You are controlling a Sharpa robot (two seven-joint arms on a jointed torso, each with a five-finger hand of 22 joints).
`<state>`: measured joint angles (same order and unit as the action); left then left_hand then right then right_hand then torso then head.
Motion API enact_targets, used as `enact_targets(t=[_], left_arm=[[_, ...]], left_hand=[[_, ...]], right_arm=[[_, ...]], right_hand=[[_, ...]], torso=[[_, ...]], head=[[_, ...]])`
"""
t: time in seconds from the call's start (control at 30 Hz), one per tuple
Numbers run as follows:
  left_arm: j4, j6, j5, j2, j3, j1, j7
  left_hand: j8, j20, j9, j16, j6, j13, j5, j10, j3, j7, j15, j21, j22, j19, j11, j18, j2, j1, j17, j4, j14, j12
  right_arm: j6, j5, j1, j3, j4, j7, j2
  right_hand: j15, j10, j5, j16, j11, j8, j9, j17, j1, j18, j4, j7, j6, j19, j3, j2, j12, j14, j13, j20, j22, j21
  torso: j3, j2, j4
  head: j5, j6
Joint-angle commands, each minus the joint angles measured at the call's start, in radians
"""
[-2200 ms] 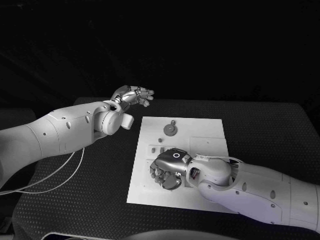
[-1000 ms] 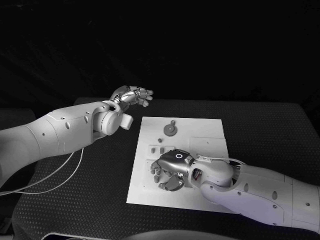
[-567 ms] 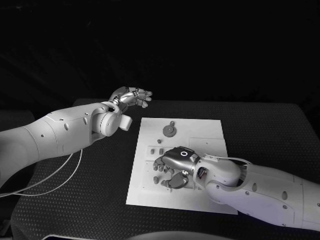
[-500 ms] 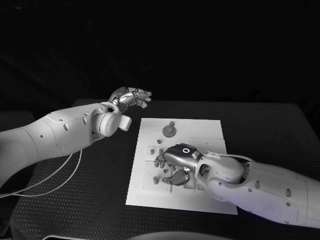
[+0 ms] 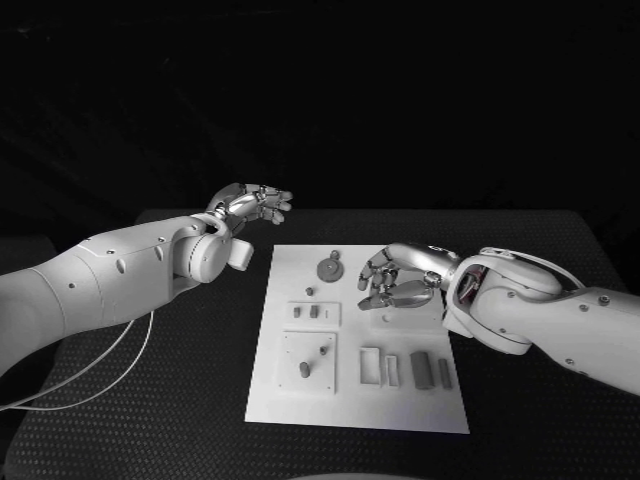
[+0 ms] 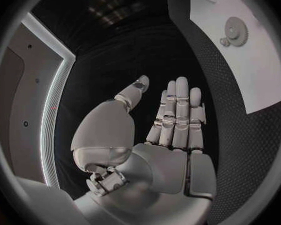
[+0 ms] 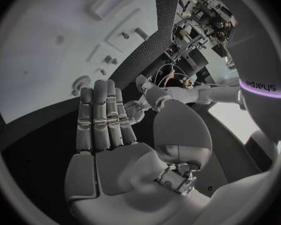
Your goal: Assemble the parts on the task board
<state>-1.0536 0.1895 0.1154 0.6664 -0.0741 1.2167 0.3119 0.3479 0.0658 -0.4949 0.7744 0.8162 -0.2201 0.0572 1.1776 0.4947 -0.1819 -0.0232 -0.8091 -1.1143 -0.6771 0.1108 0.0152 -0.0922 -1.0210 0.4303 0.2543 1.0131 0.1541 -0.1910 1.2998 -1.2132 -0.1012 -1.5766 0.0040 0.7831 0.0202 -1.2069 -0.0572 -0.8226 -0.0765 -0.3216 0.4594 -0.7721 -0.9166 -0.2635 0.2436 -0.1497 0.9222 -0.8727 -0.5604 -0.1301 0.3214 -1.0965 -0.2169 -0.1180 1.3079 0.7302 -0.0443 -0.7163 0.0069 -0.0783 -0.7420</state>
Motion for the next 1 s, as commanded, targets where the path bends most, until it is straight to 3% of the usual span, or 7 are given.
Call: enact_targets(t=[0.03,0.23,0.43,0.47,0.53,0.57,1.0], left_arm=[[-0.002,-0.013,-0.007,-0.001,0.001,-0.001,0.006],[0.002,-0.015,-0.007,-0.002,0.000,-0.007,0.006],[0.004,-0.016,-0.008,-0.002,0.000,-0.015,0.005],[0.004,-0.017,-0.008,-0.002,0.000,-0.016,0.005],[0.003,-0.017,-0.008,-0.002,0.000,-0.018,0.005],[0.003,-0.017,-0.008,-0.002,0.000,-0.020,0.005],[0.003,-0.019,-0.008,-0.006,-0.001,-0.028,0.004]], left_hand=[[0.005,0.004,0.002,-0.004,-0.006,0.002,0.001,-0.008,-0.002,0.002,-0.005,0.004,-0.002,0.000,0.001,0.014,0.004,0.005,0.002,-0.004,0.005,0.001],[0.006,0.004,0.002,-0.004,-0.006,0.002,0.001,-0.008,-0.002,0.002,-0.005,0.004,-0.002,0.000,0.001,0.014,0.004,0.006,0.002,-0.004,0.005,0.001],[0.006,0.004,0.002,-0.004,-0.006,0.002,0.000,-0.008,-0.003,0.002,-0.005,0.004,-0.002,0.000,0.001,0.014,0.004,0.006,0.003,-0.005,0.005,0.001],[0.007,0.004,0.002,-0.005,-0.006,0.002,0.000,-0.008,-0.003,0.002,-0.006,0.004,-0.002,0.000,0.001,0.014,0.004,0.006,0.003,-0.005,0.005,0.001],[0.007,0.004,0.002,-0.005,-0.006,0.002,0.000,-0.008,-0.003,0.002,-0.006,0.004,-0.002,0.000,0.001,0.014,0.004,0.007,0.003,-0.005,0.005,0.001],[0.007,0.004,0.002,-0.005,-0.006,0.002,0.000,-0.008,-0.003,0.002,-0.006,0.004,-0.002,0.000,0.001,0.014,0.004,0.007,0.003,-0.005,0.005,0.001],[0.008,0.004,0.003,-0.006,-0.006,0.002,0.000,-0.008,-0.003,0.002,-0.006,0.005,-0.003,0.000,0.001,0.014,0.004,0.008,0.004,-0.006,0.004,0.001]], right_arm=[[0.140,-0.123,-0.003,-0.001,-0.011,-0.108,0.031],[0.180,-0.289,-0.006,-0.005,-0.059,-0.180,0.108],[0.215,-0.283,-0.006,-0.016,-0.081,-0.283,0.156],[0.235,-0.283,-0.006,-0.019,-0.080,-0.318,0.164],[0.282,-0.285,-0.006,-0.023,-0.078,-0.364,0.171],[0.295,-0.286,-0.006,-0.026,-0.078,-0.383,0.176],[0.374,-0.262,-0.006,-0.061,-0.103,-0.568,0.196]], right_hand=[[0.009,0.005,0.009,-0.026,0.015,-0.010,0.011,-0.005,0.018,0.002,0.002,0.004,0.009,-0.001,-0.001,0.000,0.057,0.001,-0.045,0.005,0.020,0.015],[0.060,0.065,0.008,-0.242,0.055,-0.018,0.041,-0.101,0.011,0.002,0.035,0.023,0.016,-0.088,0.005,-0.008,0.387,-0.055,-0.299,0.056,0.027,0.168],[0.086,0.114,0.008,-0.424,0.078,-0.018,0.057,-0.200,0.020,0.002,0.022,0.040,0.037,-0.123,-0.011,-0.015,0.701,-0.075,-0.537,0.101,0.024,0.305],[0.092,0.085,0.009,-0.449,0.086,-0.024,0.063,-0.212,0.036,0.002,-0.002,0.048,0.049,-0.141,-0.018,0.000,0.764,-0.090,-0.577,0.108,0.023,0.322],[0.101,0.080,0.011,-0.472,0.095,-0.023,0.072,-0.226,0.066,0.002,-0.070,0.057,0.054,-0.171,-0.088,-0.020,0.848,-0.110,-0.642,0.132,0.017,0.346],[0.105,0.080,0.009,-0.476,0.095,-0.026,0.076,-0.228,0.093,0.002,-0.098,0.057,0.061,-0.177,-0.105,-0.006,0.863,-0.116,-0.655,0.137,0.016,0.352],[0.092,0.094,0.009,-0.478,0.083,0.005,0.071,-0.240,0.194,0.002,-0.112,0.044,0.031,-0.175,-0.139,-0.034,0.887,-0.125,-0.698,0.157,0.012,0.378]], torso=[[-0.0017,0.005,-0.0076],[-0.0037,0.011,-0.0130],[-0.0063,0.016,-0.0199],[-0.0060,0.018,-0.0216],[-0.0062,0.019,-0.0233],[-0.0065,0.020,-0.0242],[-0.0046,0.025,-0.0277]], head=[[0.006,-0.003],[0.020,-0.005],[0.029,-0.011],[0.030,-0.011],[0.031,-0.011],[0.031,-0.012],[0.039,-0.017]])
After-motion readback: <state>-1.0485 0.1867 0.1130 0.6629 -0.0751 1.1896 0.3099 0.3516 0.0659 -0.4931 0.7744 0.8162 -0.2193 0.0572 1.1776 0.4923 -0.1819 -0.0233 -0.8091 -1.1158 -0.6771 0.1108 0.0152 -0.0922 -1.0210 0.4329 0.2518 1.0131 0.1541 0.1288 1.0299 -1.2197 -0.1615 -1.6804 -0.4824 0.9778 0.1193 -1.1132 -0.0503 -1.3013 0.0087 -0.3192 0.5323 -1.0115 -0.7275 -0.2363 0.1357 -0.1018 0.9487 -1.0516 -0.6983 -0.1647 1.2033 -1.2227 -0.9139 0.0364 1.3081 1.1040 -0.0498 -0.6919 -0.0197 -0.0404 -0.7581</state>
